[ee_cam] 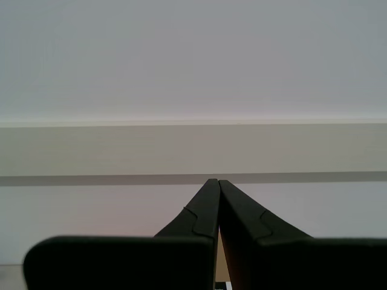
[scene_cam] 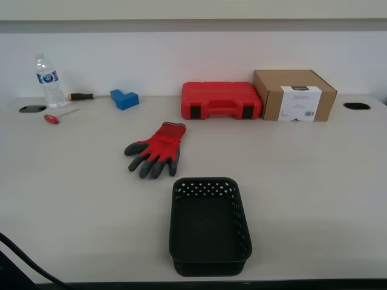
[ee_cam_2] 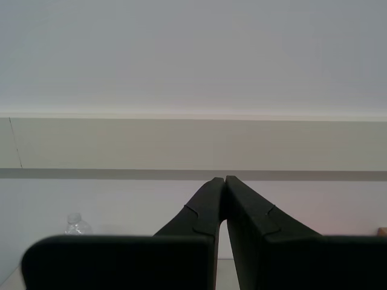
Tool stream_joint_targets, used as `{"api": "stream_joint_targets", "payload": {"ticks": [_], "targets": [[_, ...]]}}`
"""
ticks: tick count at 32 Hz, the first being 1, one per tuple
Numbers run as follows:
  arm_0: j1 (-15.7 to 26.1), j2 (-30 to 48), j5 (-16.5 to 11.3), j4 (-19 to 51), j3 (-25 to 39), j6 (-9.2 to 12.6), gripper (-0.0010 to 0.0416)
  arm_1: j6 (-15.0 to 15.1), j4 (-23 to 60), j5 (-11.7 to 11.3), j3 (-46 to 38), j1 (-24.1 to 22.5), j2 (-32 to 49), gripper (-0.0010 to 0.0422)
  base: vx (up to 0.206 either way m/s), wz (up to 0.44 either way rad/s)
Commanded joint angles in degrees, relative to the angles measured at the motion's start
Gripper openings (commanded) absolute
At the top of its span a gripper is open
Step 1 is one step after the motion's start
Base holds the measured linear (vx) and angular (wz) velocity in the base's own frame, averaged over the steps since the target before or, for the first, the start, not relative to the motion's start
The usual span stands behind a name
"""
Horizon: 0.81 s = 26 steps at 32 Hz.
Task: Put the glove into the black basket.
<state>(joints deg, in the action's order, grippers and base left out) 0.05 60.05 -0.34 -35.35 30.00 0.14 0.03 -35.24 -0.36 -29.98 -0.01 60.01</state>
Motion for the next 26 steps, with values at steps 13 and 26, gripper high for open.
{"api": "stream_joint_targets", "payload": {"ticks": [13,26], "targets": [[0.0,0.0,0.02,-0.17,0.04,-0.02,0.0001,0.0,-0.17,-0.04,-0.02,0.02,0.02,0.0,0.0,0.0],[0.02,0.0,-0.68,-0.2,0.42,0.55,0.0001,0.0,-0.17,-0.04,-0.02,0.02,0.02,0.0,0.0,0.0]]}}
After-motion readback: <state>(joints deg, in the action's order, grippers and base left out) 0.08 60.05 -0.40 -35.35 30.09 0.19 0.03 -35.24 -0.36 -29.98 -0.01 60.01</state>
